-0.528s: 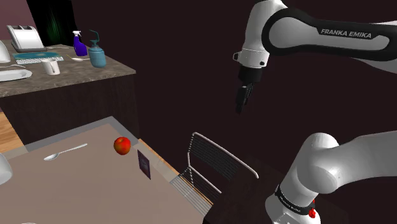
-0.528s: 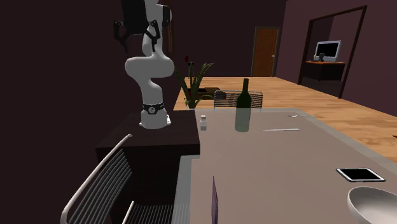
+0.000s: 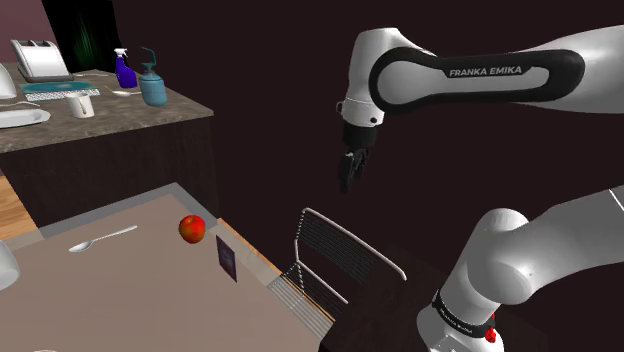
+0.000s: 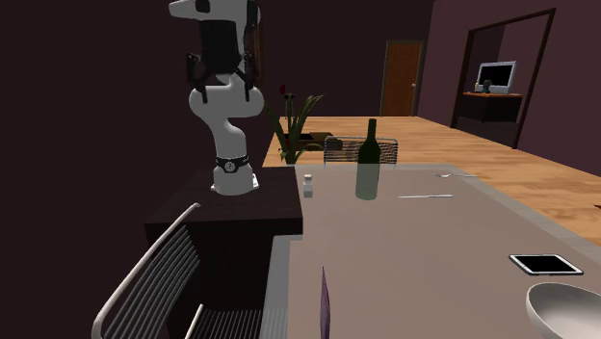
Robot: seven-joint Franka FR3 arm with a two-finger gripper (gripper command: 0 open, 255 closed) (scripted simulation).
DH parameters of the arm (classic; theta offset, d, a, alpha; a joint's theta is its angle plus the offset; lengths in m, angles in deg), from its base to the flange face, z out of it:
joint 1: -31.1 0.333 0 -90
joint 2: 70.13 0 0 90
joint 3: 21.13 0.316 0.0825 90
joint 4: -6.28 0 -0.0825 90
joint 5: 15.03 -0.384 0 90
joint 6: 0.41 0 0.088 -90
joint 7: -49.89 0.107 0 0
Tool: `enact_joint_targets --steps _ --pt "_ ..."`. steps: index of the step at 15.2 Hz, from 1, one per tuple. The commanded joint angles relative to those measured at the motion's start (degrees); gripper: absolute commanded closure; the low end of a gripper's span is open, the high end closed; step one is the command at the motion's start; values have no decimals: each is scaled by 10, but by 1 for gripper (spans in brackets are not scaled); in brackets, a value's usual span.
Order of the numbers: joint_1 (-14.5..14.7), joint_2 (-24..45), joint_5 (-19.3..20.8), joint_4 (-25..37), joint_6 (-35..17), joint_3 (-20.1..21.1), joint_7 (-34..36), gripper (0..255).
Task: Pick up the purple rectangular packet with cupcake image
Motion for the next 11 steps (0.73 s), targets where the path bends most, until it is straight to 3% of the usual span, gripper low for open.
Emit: enact_joint_targets --steps 1,11 --pt "3 34 -6 4 -31 17 19 0" --pt "6 244 10 69 -168 87 112 0"
